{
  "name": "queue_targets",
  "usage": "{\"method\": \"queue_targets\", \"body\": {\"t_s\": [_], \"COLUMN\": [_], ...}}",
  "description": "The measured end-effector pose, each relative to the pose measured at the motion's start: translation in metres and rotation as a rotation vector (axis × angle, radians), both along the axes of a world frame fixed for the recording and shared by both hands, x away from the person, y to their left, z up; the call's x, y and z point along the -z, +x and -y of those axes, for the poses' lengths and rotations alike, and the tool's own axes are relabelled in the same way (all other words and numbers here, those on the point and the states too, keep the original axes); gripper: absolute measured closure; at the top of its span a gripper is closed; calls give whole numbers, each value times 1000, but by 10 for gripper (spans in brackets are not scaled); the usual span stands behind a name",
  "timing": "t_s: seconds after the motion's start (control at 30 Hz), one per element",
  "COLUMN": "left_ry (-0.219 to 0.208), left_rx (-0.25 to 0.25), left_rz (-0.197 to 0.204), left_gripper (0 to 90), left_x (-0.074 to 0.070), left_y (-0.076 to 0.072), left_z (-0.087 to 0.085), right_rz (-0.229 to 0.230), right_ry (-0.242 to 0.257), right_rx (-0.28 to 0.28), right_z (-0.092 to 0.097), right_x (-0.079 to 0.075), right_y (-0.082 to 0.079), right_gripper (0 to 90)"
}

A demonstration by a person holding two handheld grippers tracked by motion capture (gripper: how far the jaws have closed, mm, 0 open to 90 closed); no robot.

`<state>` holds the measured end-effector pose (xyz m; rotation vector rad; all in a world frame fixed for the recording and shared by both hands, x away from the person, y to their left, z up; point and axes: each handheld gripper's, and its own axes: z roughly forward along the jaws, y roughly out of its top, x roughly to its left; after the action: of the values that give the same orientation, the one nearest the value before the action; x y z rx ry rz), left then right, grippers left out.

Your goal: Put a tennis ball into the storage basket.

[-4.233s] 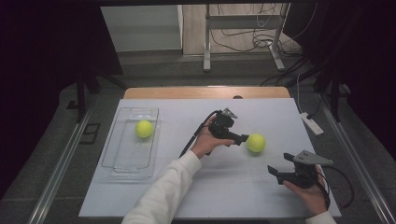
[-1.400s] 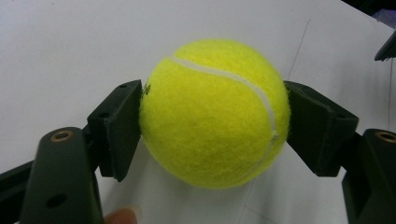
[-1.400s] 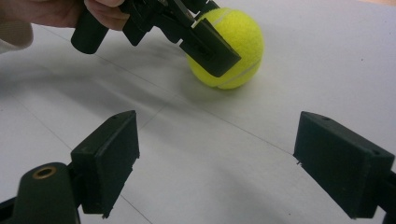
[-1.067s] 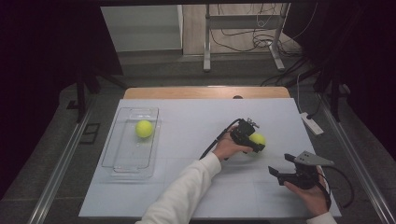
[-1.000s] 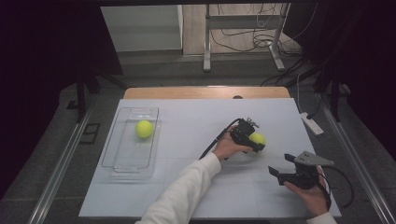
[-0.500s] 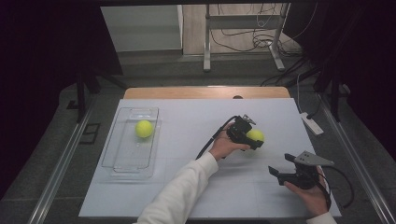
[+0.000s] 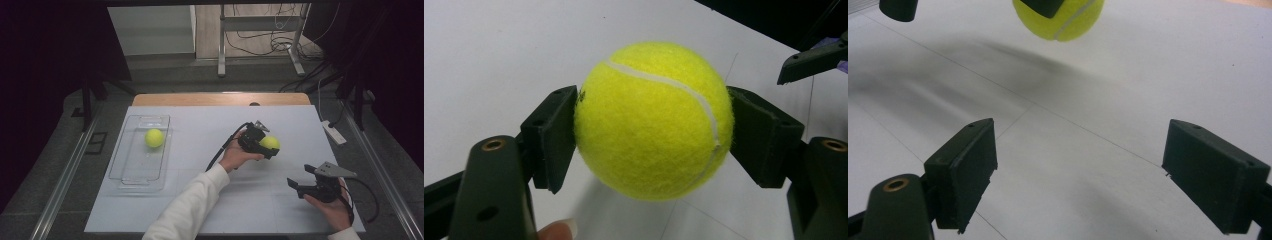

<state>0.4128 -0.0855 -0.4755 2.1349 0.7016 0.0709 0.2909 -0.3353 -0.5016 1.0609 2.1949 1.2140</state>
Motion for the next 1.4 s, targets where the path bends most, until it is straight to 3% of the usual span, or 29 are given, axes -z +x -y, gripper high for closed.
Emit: {"method": "queue_targets", "body": {"t_s": [0.9,1.4], "left_ry": [-26,-41], "left_rx": [-30,-67], "left_rz": [45,65], "left_gripper": [268,268], "left_x": [-14,-21], "left_y": [-9,-14], "left_z": [-28,-52], "right_rz": [-4,-3], "right_ry": [-8,-11], "right_rx": [6,3], "right_z": [0,-1], "right_x": [1,1], "right_y": [0,1], "right_gripper": [147,147]}}
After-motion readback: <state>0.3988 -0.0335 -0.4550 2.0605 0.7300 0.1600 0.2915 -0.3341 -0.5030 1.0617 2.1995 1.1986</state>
